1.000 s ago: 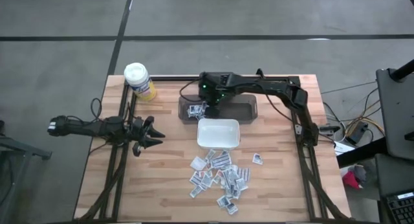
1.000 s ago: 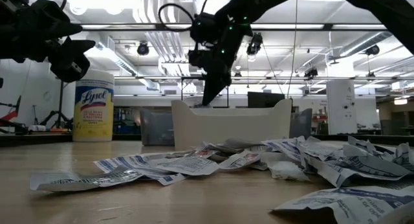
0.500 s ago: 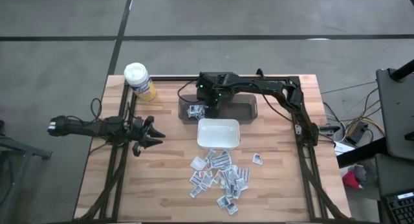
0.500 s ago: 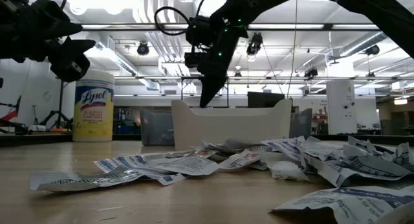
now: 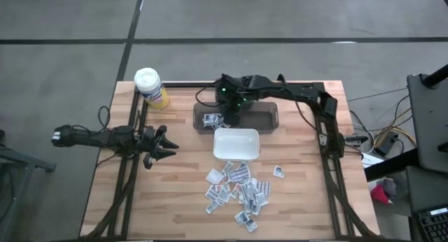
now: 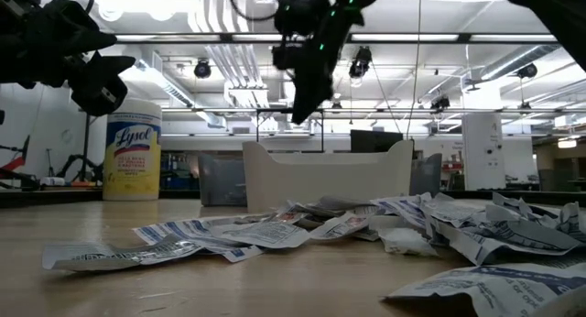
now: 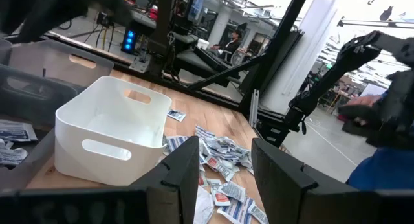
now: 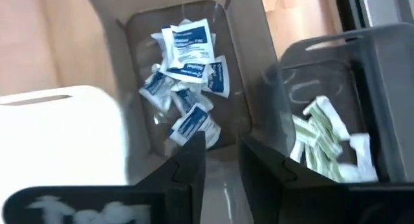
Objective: Pick & Place First Aid Supplies
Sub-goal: Put the alcohol pad into the left black bin
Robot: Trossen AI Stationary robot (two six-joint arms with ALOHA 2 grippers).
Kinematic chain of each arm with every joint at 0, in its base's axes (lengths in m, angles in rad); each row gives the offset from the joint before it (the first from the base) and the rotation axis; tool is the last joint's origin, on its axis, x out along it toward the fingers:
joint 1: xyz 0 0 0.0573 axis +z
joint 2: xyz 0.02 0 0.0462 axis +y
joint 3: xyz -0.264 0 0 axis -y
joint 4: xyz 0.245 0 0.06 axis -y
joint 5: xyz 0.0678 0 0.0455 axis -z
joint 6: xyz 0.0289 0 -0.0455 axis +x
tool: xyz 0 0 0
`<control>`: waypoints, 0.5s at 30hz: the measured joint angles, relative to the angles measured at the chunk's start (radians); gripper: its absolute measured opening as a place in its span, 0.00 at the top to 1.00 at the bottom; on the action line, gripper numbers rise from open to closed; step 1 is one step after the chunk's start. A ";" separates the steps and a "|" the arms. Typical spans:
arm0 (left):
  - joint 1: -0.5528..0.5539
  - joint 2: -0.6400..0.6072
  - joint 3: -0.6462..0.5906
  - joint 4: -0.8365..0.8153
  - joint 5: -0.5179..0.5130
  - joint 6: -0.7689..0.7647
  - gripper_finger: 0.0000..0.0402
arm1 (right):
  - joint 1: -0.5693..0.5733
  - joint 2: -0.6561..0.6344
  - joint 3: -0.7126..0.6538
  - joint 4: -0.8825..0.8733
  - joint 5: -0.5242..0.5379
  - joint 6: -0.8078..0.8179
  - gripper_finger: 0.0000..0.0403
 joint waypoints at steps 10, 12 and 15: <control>0.000 0.000 0.000 0.000 0.000 0.003 0.66 | 0.088 -0.193 -0.008 -0.254 0.000 0.213 0.91; 0.000 0.000 0.000 0.000 0.000 0.003 0.66 | 0.124 -0.233 -0.027 -0.288 0.000 0.239 0.92; 0.000 0.000 0.000 0.000 0.000 0.003 0.66 | 0.186 -0.308 -0.086 -0.291 0.000 0.295 0.95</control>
